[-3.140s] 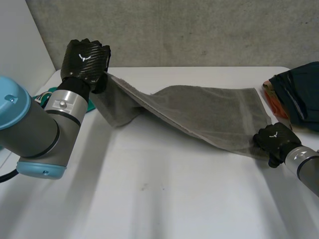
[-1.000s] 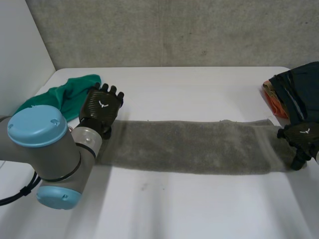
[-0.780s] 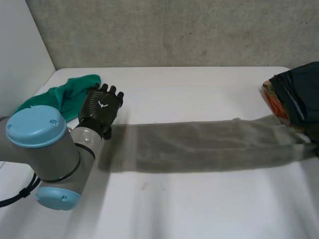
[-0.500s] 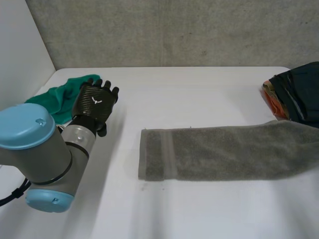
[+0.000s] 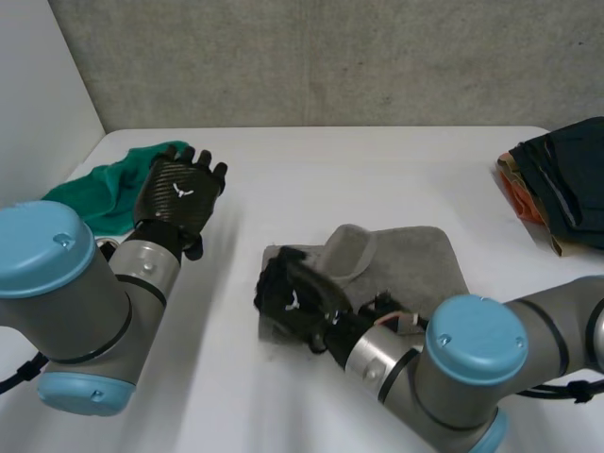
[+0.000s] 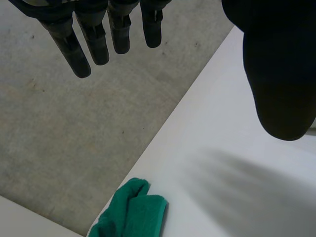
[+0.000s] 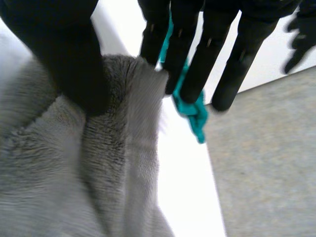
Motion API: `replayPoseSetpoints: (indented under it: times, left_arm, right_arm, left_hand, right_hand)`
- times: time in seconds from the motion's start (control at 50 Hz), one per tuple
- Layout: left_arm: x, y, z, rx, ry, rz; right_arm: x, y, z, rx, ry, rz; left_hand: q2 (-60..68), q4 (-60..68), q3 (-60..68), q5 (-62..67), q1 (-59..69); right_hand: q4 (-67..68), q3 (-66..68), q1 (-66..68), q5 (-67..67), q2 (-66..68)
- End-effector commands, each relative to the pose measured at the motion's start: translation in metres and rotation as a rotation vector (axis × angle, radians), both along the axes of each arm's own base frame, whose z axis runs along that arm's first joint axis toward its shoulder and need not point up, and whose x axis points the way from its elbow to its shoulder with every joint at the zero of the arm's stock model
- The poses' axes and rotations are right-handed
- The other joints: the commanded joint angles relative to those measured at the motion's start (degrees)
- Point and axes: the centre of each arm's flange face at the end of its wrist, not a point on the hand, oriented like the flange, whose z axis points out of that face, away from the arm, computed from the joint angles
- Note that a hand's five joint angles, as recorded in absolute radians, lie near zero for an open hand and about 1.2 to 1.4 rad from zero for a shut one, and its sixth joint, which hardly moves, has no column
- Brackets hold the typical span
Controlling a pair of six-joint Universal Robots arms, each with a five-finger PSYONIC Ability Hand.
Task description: Fold the laundry.
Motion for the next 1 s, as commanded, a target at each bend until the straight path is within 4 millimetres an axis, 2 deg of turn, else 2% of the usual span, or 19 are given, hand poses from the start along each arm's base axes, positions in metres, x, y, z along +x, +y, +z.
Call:
replayPoseSetpoints:
  times: [0.02, 0.04, 0.06, 0.1, 0.12, 0.2, 0.28, 0.38, 0.46, 0.6, 0.72, 0.8, 0.82, 0.84, 0.9, 0.94, 1.0]
  left_arm:
    - [-0.012, 0.007, 0.003, -0.013, 0.006, -0.039]
    - [-0.013, 0.007, 0.004, -0.017, 0.009, -0.042]
    - [-0.015, 0.007, 0.005, -0.019, 0.01, -0.046]
    - [-0.02, 0.009, 0.008, -0.03, 0.016, -0.06]
    - [-0.022, 0.01, 0.008, -0.031, 0.017, -0.066]
    - [-0.038, 0.02, 0.006, -0.023, 0.033, -0.12]
    - [-0.059, 0.037, 0.003, 0.015, 0.099, -0.214]
    - [-0.086, 0.053, 0.001, 0.086, 0.215, -0.346]
    - [-0.113, 0.061, -0.023, 0.179, 0.26, -0.429]
    - [-0.134, 0.049, -0.062, 0.23, 0.22, -0.424]
    - [-0.135, 0.03, -0.079, 0.192, 0.179, -0.317]
    - [-0.12, 0.009, -0.08, 0.139, 0.131, -0.17]
    - [-0.108, -0.003, -0.08, 0.126, 0.107, -0.097]
    - [-0.105, -0.005, -0.081, 0.123, 0.098, -0.079]
    - [-0.093, -0.005, -0.086, 0.134, 0.059, -0.032]
    - [-0.091, -0.002, -0.087, 0.144, 0.048, -0.029]
    - [-0.083, 0.008, -0.077, 0.149, 0.049, -0.027]
  right_arm:
    - [-0.029, -0.022, 0.019, 0.129, -0.039, -0.188]
    - [-0.047, -0.041, 0.035, 0.175, -0.087, -0.288]
    - [-0.057, -0.05, 0.042, 0.208, -0.113, -0.338]
    - [-0.077, -0.064, 0.047, 0.289, -0.144, -0.432]
    - [-0.093, -0.073, 0.043, 0.391, -0.148, -0.502]
    - [-0.119, -0.075, 0.031, 0.586, -0.116, -0.61]
    - [-0.138, -0.077, 0.021, 0.601, -0.077, -0.665]
    - [-0.15, -0.079, 0.014, 0.547, -0.022, -0.697]
    - [-0.15, -0.078, 0.013, 0.54, -0.01, -0.701]
    - [-0.15, -0.074, 0.008, 0.546, -0.008, -0.711]
    - [-0.15, -0.073, 0.004, 0.53, -0.019, -0.716]
    - [-0.153, -0.076, 0.005, 0.509, -0.021, -0.762]
    - [-0.154, -0.077, 0.005, 0.507, -0.02, -0.771]
    - [-0.155, -0.077, 0.005, 0.502, -0.02, -0.778]
    - [-0.155, -0.079, 0.006, 0.497, -0.021, -0.787]
    - [-0.155, -0.079, 0.006, 0.493, -0.019, -0.789]
    - [-0.155, -0.081, 0.007, 0.474, -0.02, -0.792]
  left_hand:
    - [-1.3, -1.1, -1.6, -1.6, -0.3]
    - [-1.3, -1.1, -1.6, -1.6, -0.3]
    - [-1.3, -1.1, -1.6, -1.6, -0.3]
    - [-1.3, -1.1, -1.6, -1.6, -0.3]
    - [-1.3, -1.1, -1.6, -1.6, -0.3]
    - [-1.3, -1.1, -1.6, -1.6, -0.3]
    - [-1.0, -0.7, -1.3, -1.3, 0.0]
    - [0.4, 0.6, 0.1, 0.1, 1.4]
    - [1.2, 1.5, 0.9, 0.9, 2.2]
    - [3.7, 4.0, 3.4, 3.4, 4.7]
    - [7.1, 7.3, 6.8, 6.8, 8.1]
    - [7.1, 7.3, 6.8, 6.8, 8.1]
    - [6.8, 7.0, 6.5, 6.5, 7.8]
    - [6.8, 7.0, 6.4, 6.5, 7.8]
    - [6.4, 6.7, 6.1, 6.1, 7.4]
    - [6.3, 6.5, 5.9, 6.0, 7.3]
    - [5.8, 6.0, 5.4, 5.5, 6.8]
  right_hand:
    - [-39.6, -39.3, -36.1, -38.2, -37.2]
    - [-39.6, -39.3, -36.1, -38.2, -37.2]
    - [-39.6, -39.3, -36.1, -38.2, -37.2]
    - [-39.6, -39.3, -36.1, -38.2, -37.2]
    - [-39.6, -39.3, -36.1, -38.2, -37.2]
    - [-39.6, -39.3, -36.1, -38.2, -37.2]
    - [-39.6, -39.3, -36.1, -38.2, -37.2]
    - [-39.6, -39.3, -36.1, -38.2, -37.2]
    - [-39.6, -39.3, -36.1, -38.2, -37.2]
    - [-39.6, -39.3, -36.1, -38.2, -37.2]
    - [-33.7, -33.3, -30.1, -32.3, -31.3]
    - [-24.9, -24.6, -21.4, -23.5, -22.5]
    - [-23.6, -23.2, -20.0, -22.2, -21.2]
    - [-22.2, -21.9, -18.7, -20.8, -19.9]
    - [-9.7, -9.3, -6.1, -8.2, -7.3]
    - [3.8, 4.2, 7.4, 5.2, 6.2]
    - [28.5, 28.9, 32.1, 29.9, 30.9]
